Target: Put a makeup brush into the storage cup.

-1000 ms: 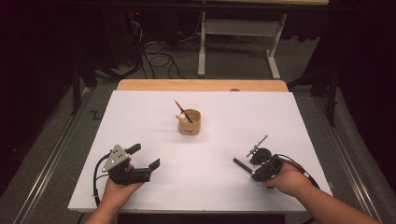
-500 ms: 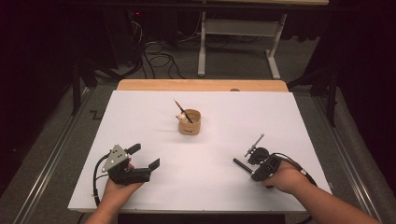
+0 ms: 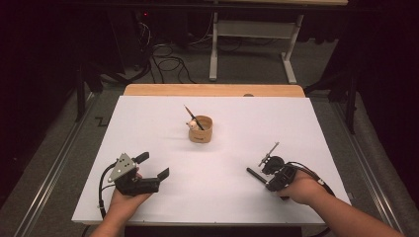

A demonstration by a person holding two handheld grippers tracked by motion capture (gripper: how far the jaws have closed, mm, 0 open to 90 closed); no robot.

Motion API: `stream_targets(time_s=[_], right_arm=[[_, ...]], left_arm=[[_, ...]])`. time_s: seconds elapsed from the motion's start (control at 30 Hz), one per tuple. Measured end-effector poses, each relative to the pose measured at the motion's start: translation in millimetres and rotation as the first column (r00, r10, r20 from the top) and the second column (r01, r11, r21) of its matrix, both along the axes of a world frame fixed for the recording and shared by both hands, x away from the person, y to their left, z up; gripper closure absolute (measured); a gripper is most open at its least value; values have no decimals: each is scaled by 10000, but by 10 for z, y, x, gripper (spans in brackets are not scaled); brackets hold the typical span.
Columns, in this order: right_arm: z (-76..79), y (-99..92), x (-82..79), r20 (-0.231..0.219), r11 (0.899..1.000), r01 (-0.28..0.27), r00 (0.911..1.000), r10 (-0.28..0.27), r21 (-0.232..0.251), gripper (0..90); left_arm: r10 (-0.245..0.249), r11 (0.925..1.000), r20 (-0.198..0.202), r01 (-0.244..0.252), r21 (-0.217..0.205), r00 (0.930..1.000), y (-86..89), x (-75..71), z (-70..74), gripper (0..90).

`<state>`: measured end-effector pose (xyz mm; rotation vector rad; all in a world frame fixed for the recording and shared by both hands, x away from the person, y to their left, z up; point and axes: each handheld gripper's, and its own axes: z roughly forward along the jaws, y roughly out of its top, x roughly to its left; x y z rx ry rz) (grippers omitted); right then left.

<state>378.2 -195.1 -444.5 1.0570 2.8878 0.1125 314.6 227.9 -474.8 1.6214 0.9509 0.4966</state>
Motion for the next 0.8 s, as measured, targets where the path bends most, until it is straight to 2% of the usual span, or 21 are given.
stream_targets(time_s=[0.23,0.3,0.57,0.8], right_arm=[[29,-23,-13,109,9997,-60,9999,57,221,794],[85,-40,-10,280,9990,9,9996,-22,443,794],[353,-23,-14,623,9979,-283,9977,247,576,793],[460,-2,-26,757,9960,-544,9959,489,714,793]], left_arm=[[-30,10000,71,30,39,10000,4,-5,8,53],[-64,9999,96,63,114,9999,10,-9,12,53],[-41,9999,234,38,115,9997,-4,-28,30,52],[-20,10000,296,18,79,9996,-13,-40,32,53]])
